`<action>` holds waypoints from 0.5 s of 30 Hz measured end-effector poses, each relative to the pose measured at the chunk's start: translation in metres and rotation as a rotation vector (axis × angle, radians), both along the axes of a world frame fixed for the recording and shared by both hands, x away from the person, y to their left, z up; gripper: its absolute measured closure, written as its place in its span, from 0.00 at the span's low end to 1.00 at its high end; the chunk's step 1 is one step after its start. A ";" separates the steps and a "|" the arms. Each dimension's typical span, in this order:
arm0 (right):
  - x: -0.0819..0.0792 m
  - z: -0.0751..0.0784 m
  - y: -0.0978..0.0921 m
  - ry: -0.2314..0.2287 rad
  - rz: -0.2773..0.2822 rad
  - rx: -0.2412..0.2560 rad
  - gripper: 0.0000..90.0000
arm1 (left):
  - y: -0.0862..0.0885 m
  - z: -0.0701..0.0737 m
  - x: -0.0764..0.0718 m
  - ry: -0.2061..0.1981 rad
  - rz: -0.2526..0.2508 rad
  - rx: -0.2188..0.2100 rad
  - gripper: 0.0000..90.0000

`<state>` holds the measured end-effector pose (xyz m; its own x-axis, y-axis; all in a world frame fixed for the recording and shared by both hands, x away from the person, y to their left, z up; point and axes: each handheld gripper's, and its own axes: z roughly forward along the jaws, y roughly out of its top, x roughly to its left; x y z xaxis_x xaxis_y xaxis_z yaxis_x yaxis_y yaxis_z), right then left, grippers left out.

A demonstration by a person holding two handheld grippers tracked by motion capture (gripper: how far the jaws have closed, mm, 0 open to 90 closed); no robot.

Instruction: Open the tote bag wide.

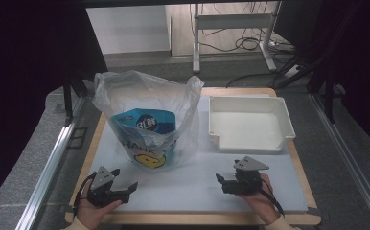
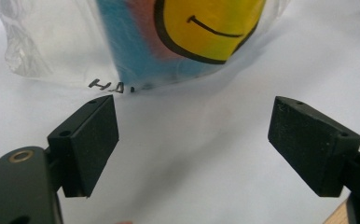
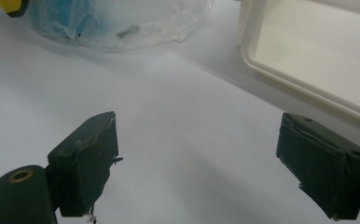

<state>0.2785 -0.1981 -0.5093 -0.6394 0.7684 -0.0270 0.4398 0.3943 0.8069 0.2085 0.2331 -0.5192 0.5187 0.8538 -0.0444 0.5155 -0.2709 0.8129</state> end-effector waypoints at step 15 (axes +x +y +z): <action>-0.003 -0.005 -0.002 0.009 0.008 -0.002 0.19 | 0.003 -0.001 0.002 -0.026 -0.006 -0.004 0.22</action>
<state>0.2756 -0.1998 -0.5143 -0.6456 0.7634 -0.0227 0.4440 0.3993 0.8021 0.2101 0.2360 -0.5207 0.5249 0.8505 -0.0341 0.4927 -0.2708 0.8270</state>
